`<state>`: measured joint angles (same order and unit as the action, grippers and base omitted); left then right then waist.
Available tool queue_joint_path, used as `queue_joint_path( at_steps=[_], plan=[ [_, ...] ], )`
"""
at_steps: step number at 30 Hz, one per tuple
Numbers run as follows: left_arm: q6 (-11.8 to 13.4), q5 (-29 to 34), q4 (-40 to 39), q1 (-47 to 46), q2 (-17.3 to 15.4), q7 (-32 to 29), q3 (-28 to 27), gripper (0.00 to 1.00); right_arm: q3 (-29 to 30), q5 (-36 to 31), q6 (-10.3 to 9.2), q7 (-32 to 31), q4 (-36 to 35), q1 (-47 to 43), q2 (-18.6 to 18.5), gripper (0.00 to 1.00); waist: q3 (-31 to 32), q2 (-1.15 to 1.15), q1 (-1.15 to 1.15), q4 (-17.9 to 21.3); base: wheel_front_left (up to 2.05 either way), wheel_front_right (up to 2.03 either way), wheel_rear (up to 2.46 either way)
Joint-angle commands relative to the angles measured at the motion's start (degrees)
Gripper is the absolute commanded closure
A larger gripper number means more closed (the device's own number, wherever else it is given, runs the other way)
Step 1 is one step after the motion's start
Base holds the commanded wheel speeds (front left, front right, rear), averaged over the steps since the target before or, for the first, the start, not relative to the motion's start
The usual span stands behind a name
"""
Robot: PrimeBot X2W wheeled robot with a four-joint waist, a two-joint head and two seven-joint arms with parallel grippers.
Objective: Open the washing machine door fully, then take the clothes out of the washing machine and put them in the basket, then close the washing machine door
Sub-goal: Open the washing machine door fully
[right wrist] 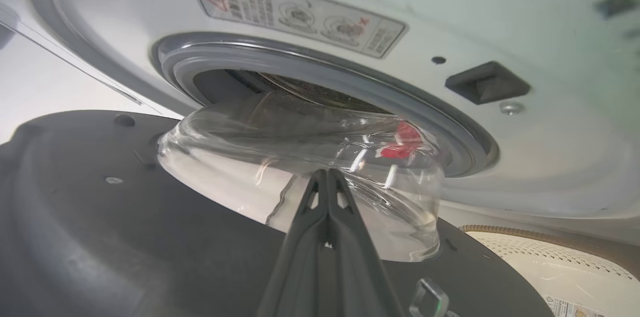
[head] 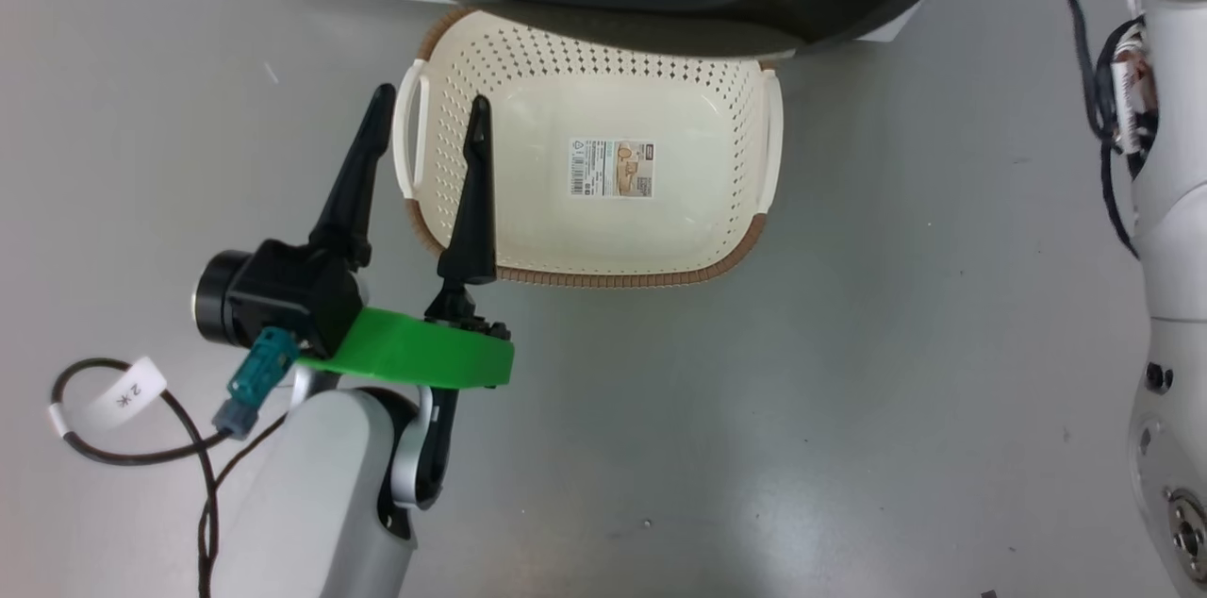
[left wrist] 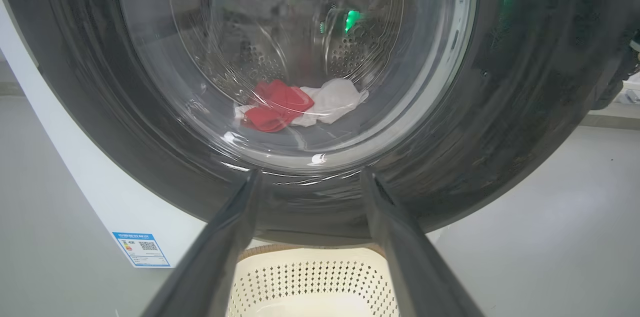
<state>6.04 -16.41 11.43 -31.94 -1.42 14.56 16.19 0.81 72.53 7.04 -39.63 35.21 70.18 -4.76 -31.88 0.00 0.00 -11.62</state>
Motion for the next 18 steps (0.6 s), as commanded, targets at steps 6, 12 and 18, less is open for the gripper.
queue_joint_path(
  at_steps=[6, 12, 18],
  plan=[
    [-0.02, 0.14, -1.44, 0.34, -1.45, 0.44, -2.49, 0.00, -2.19, 2.23, 0.45, -0.30, -2.99, -2.92, 1.87, 1.00, 1.26, 0.00, 0.00, 0.42, 0.00, 0.00, 0.00],
    [-0.07, 0.47, -1.33, 0.79, -1.45, 0.44, -3.06, 0.00, -2.81, 3.30, 0.45, -0.56, -3.97, -5.09, 1.88, 1.00, 2.71, 0.00, 0.00, 1.04, 0.00, 0.00, 0.00],
    [-0.18, 0.88, -1.18, 1.31, -1.45, 0.44, -3.62, 0.00, -3.29, 4.10, 0.45, -1.04, -5.32, -7.20, 1.88, 1.00, 4.19, 0.00, 0.00, 1.68, 0.00, 0.00, 0.00]
  ],
)
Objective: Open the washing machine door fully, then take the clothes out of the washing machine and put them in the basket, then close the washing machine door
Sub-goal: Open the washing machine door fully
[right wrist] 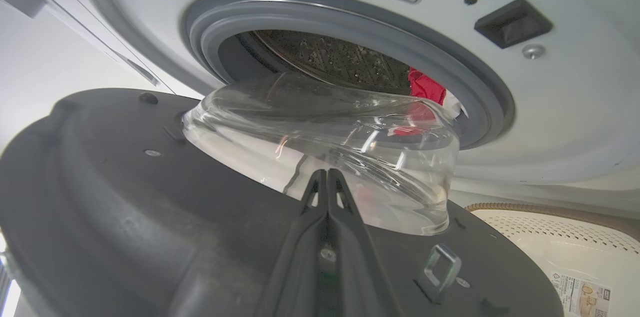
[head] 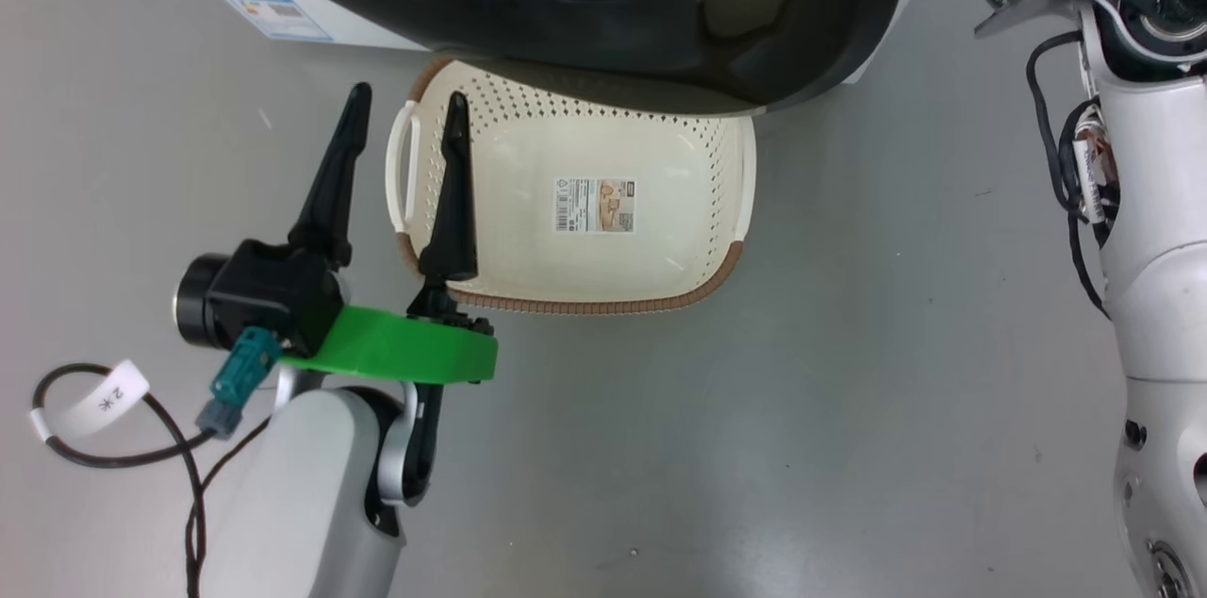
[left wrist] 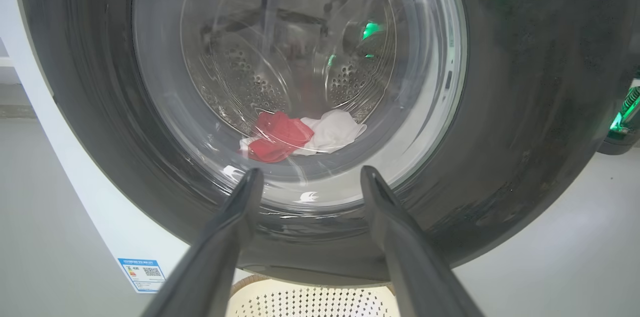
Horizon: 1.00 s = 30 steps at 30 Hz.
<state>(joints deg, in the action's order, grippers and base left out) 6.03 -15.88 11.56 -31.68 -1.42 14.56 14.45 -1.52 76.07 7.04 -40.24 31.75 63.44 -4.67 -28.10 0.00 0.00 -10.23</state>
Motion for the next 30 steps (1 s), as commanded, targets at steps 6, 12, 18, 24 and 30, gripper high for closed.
queue_joint_path(
  at_steps=[6, 12, 18, 24, 30],
  plan=[
    [-0.40, 0.92, -1.18, 2.12, -1.45, 0.44, -2.75, 0.00, -1.94, 1.96, 0.45, -0.75, -4.00, -3.93, 1.79, 1.00, 2.61, 0.00, 0.00, 1.20, 0.00, 0.00, 0.00],
    [-0.28, 1.09, -1.34, 3.18, -1.45, 0.44, -3.11, 0.00, -2.56, 2.71, 0.45, -0.90, -5.50, -7.23, 1.79, 1.00, 4.34, 0.00, 0.00, 1.71, 0.00, 0.00, 0.00],
    [-0.48, 1.23, -1.35, 4.13, -1.45, 0.44, -3.54, 0.00, -3.26, 3.49, 0.45, -1.14, -6.52, -10.40, 1.79, 1.00, 6.03, 0.00, 0.00, 1.93, 0.00, 0.00, 0.00],
    [-0.42, 1.15, -1.33, 5.26, -1.45, 0.44, -3.53, 0.00, -4.29, 4.37, 0.45, -1.43, -7.16, -13.15, 1.79, 1.00, 8.02, 0.00, 0.00, 1.84, 0.00, 0.00, 0.00],
    [-0.48, 0.97, -1.32, 6.23, -1.45, 0.44, -3.64, 0.00, -5.25, 5.33, 0.45, -1.55, -7.52, -15.14, 1.80, 1.00, 9.53, 0.00, 0.00, 1.53, 0.00, 0.00, 0.00]
  ],
)
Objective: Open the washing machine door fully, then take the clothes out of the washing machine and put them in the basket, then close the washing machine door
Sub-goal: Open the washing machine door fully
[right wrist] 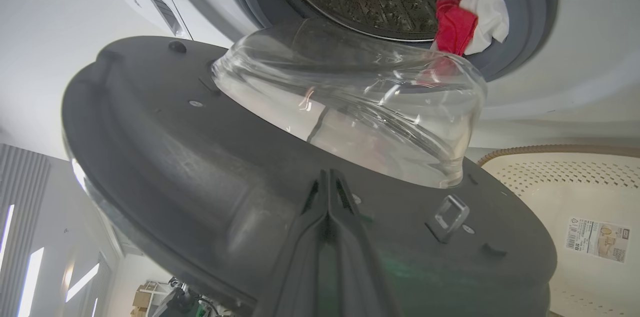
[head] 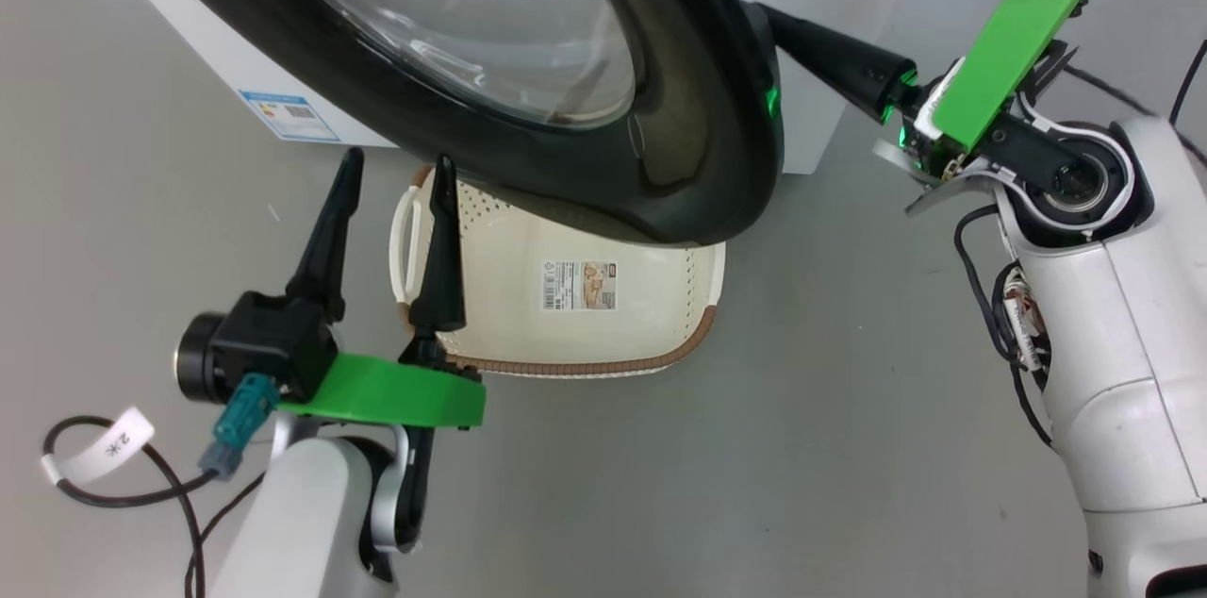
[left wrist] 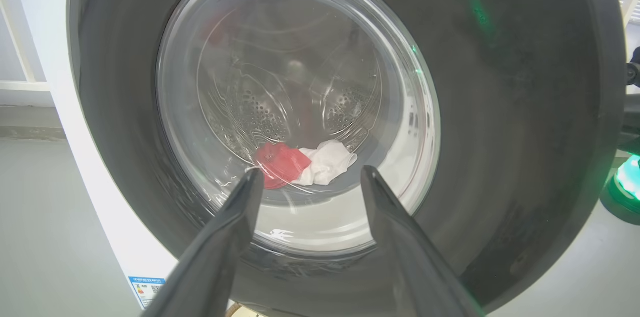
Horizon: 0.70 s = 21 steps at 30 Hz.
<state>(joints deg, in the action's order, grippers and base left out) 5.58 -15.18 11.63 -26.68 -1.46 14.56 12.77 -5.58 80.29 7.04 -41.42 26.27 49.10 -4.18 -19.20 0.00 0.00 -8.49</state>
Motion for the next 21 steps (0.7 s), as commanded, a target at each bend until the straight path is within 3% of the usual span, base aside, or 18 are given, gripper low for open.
queue_joint_path(
  at_steps=[1, 21],
  plan=[
    [-0.01, 0.24, -1.41, 1.37, -1.42, 0.44, -2.00, 0.00, -1.40, 1.23, 0.45, -0.41, -2.16, -1.11, 1.30, 1.00, 0.95, 0.00, 0.00, -0.28, 0.00, 0.00, 0.00],
    [0.62, -0.31, -2.72, 5.39, -1.52, 0.44, -2.10, 0.00, -4.13, 3.21, 0.45, -1.11, -6.50, -9.25, 1.30, 1.00, 5.91, 0.00, 0.00, -2.17, 0.00, 0.00, 0.00]
  ],
)
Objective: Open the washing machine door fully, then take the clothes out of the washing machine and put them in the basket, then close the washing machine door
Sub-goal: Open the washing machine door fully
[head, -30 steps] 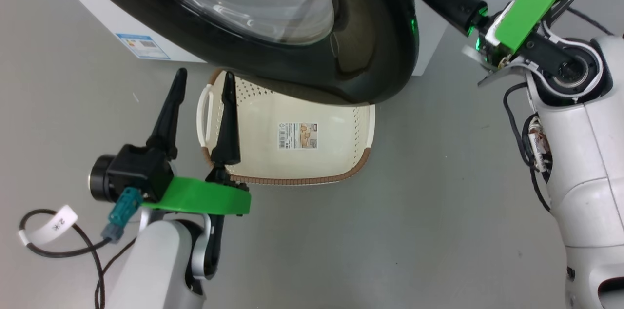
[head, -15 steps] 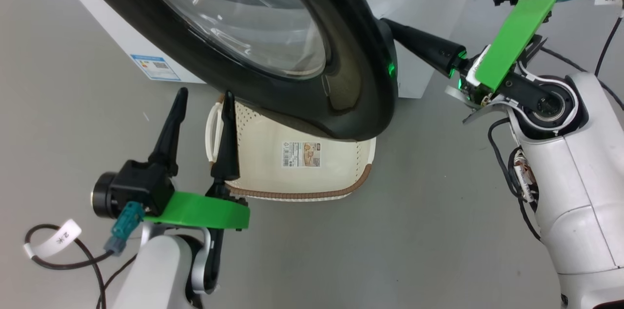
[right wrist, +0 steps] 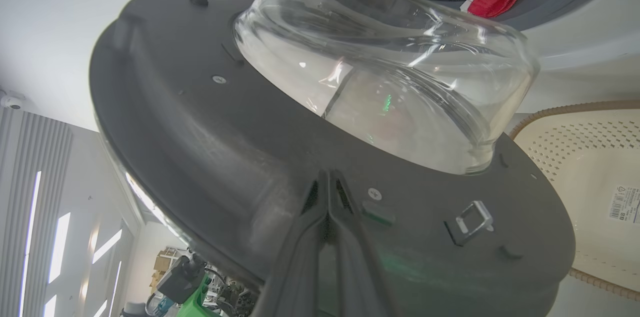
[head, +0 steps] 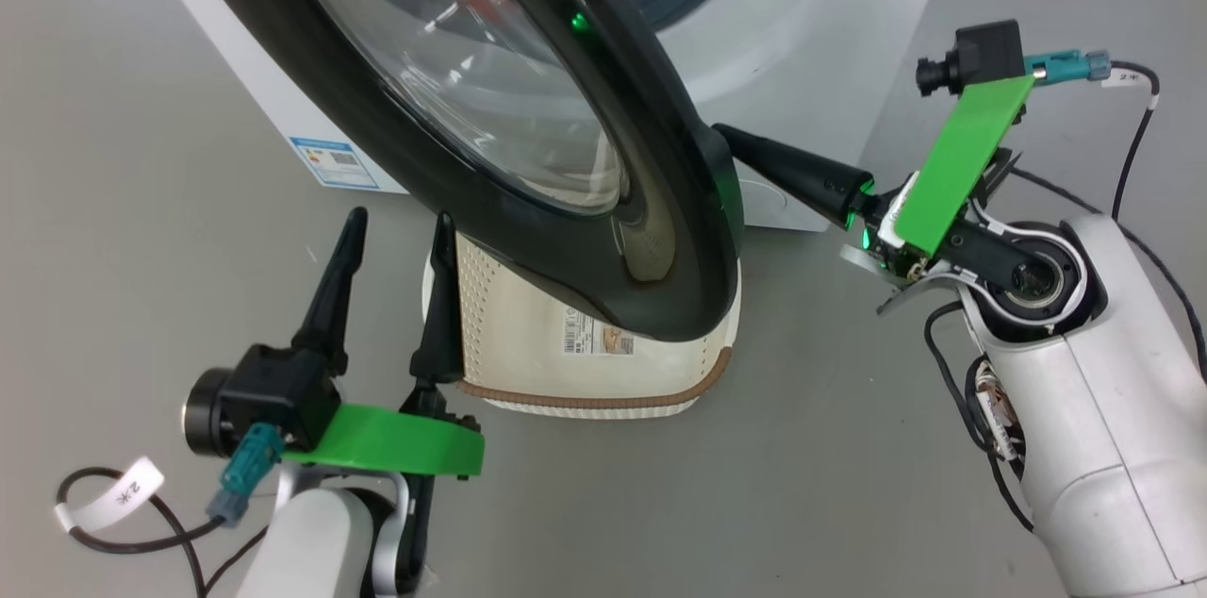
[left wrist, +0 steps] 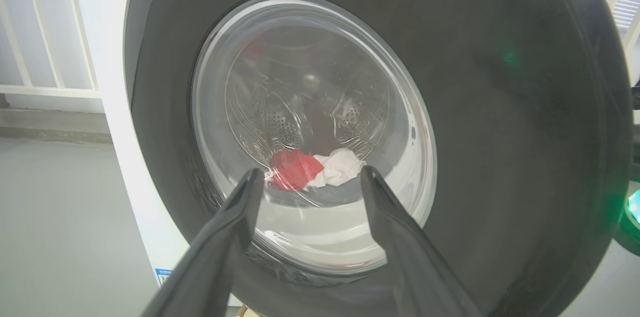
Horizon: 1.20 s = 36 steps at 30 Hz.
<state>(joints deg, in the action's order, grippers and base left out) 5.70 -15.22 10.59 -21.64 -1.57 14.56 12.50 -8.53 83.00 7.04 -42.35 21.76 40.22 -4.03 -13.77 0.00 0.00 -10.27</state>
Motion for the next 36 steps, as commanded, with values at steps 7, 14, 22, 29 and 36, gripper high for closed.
queue_joint_path(
  at_steps=[7, 14, 22, 29, 36],
  plan=[
    [0.91, -0.53, -2.44, 1.62, -1.58, 0.26, -1.49, 0.00, -1.96, 1.38, 0.45, -0.46, -3.86, -3.54, 1.15, 1.00, 2.04, 0.00, 0.00, -1.73, 0.00, 0.00, 0.00],
    [1.41, -0.85, -2.96, 2.91, -1.60, 0.01, -1.12, 0.00, -2.83, 2.52, 0.45, -0.26, -5.66, -6.81, 1.15, 1.00, 3.99, 0.00, 0.00, -3.73, 0.00, 0.00, 0.00],
    [1.76, -1.35, -3.63, 4.23, -1.79, -0.25, -0.85, 0.00, -3.72, 3.31, 0.45, -0.06, -6.75, -9.69, 1.15, 1.00, 5.20, 0.00, 0.00, -6.57, 0.00, 0.00, 0.00],
    [1.89, -1.87, -3.87, 4.80, -1.91, -0.26, -0.70, 0.00, -4.55, 3.36, 0.45, 0.19, -6.96, -10.67, 1.15, 1.00, 5.47, 0.00, 0.00, -9.07, 0.00, 0.00, 0.00],
    [2.12, -2.28, -4.01, 5.20, -1.89, -0.18, -0.58, 0.00, -5.19, 3.57, 0.45, 0.28, -6.80, -10.88, 1.15, 1.00, 5.67, 0.00, 0.00, -10.92, 0.00, 0.00, 0.00]
  ],
)
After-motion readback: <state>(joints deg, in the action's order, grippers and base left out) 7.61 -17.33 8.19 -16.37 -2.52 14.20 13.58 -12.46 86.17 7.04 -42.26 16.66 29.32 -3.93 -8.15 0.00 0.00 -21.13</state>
